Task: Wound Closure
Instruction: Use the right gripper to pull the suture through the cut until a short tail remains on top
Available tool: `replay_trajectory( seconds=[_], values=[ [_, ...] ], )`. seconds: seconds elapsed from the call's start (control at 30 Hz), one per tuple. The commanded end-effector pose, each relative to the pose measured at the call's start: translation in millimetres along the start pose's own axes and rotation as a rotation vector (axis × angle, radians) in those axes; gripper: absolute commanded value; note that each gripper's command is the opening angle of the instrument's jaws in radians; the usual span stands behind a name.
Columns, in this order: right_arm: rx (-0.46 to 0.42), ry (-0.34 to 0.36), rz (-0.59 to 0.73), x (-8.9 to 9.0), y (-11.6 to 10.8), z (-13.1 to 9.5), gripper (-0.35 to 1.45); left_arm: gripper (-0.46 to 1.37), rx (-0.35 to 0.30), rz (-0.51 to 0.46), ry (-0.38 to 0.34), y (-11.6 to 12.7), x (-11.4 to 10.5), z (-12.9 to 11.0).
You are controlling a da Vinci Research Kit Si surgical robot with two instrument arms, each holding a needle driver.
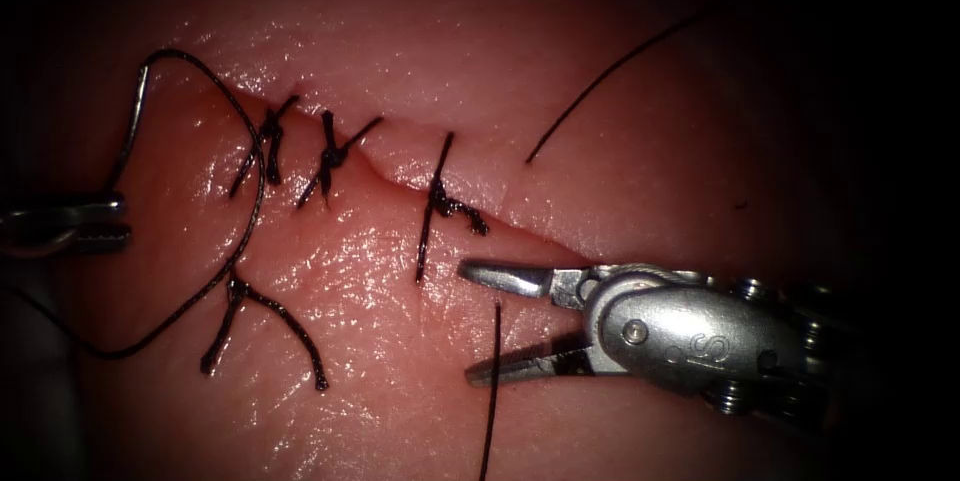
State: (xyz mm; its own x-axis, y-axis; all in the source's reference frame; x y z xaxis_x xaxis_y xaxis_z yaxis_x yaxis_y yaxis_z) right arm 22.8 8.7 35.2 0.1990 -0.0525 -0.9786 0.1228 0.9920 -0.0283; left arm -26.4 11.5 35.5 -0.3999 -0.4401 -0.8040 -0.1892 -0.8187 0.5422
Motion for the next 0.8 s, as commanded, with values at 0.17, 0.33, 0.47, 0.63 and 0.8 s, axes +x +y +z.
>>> replay_trajectory(
  seconds=[0.17, 0.33, 0.47, 0.63, 0.8],
  values=[
    [0.009, -0.004, -0.003, 0.4, -0.4, -0.7, -0.35, -0.35, -0.009, 0.0, 0.0, 0.0, 0.0, 0.0],
    [0.03, -0.011, -0.005, 1.4, -1.2, -1.1, -0.35, -0.35, -0.009, 0.0, 0.0, 0.0, 0.0, 0.0],
    [0.058, -0.017, -0.011, 3.2, -2.5, -1.1, -0.35, -0.35, -0.009, 0.0, 0.0, 0.0, 0.1, 0.0],
    [0.092, -0.011, -0.021, 5.0, -4.2, -0.5, -0.35, -0.35, -0.009, 0.0, 0.0, 0.1, 0.1, 0.1],
    [0.111, -0.007, -0.036, 5.6, -5.8, 0.2, -0.35, -0.35, -0.009, 0.0, 0.0, 0.1, 0.1, 0.1]
  ],
)
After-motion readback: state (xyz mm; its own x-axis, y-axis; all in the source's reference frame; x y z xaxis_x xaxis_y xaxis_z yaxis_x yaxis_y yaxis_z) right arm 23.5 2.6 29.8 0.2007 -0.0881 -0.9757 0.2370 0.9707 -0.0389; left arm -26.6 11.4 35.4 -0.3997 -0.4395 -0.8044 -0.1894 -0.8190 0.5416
